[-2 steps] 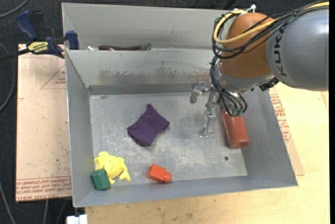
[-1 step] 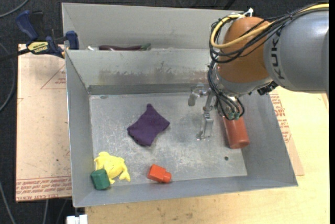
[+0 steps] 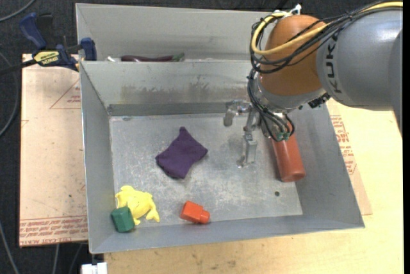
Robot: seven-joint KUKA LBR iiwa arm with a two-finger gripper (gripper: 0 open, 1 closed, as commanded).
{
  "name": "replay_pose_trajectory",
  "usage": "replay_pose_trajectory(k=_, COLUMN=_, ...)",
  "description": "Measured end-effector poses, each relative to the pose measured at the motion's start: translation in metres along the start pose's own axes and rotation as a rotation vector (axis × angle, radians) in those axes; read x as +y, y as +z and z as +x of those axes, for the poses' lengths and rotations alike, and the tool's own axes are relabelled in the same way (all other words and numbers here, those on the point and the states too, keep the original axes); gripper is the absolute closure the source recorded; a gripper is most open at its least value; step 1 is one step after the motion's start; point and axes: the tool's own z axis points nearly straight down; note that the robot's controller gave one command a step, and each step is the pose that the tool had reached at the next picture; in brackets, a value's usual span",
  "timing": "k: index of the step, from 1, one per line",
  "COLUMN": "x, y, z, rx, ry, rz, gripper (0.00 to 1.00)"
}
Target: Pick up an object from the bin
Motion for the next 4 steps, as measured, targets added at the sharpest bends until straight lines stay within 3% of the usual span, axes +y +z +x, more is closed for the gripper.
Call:
replay_pose_trajectory(k=1, x=0.030, y=0.021, z=-0.012, rx=-0.012, ry=-0.014, rz=0.004, gripper=0.00)
replay_pose_trajectory(k=2, x=0.066, y=0.064, z=-0.018, rx=-0.004, ry=-0.063, rz=0.001, gripper=0.00)
replay_pose_trajectory(k=3, x=0.099, y=0.061, z=0.021, rx=-0.014, ry=-0.210, rz=0.004, gripper=1.00)
replay_pose_trajectory(k=4, x=0.099, y=0.061, z=0.021, rx=-0.014, ry=-0.210, rz=0.004, gripper=1.00)
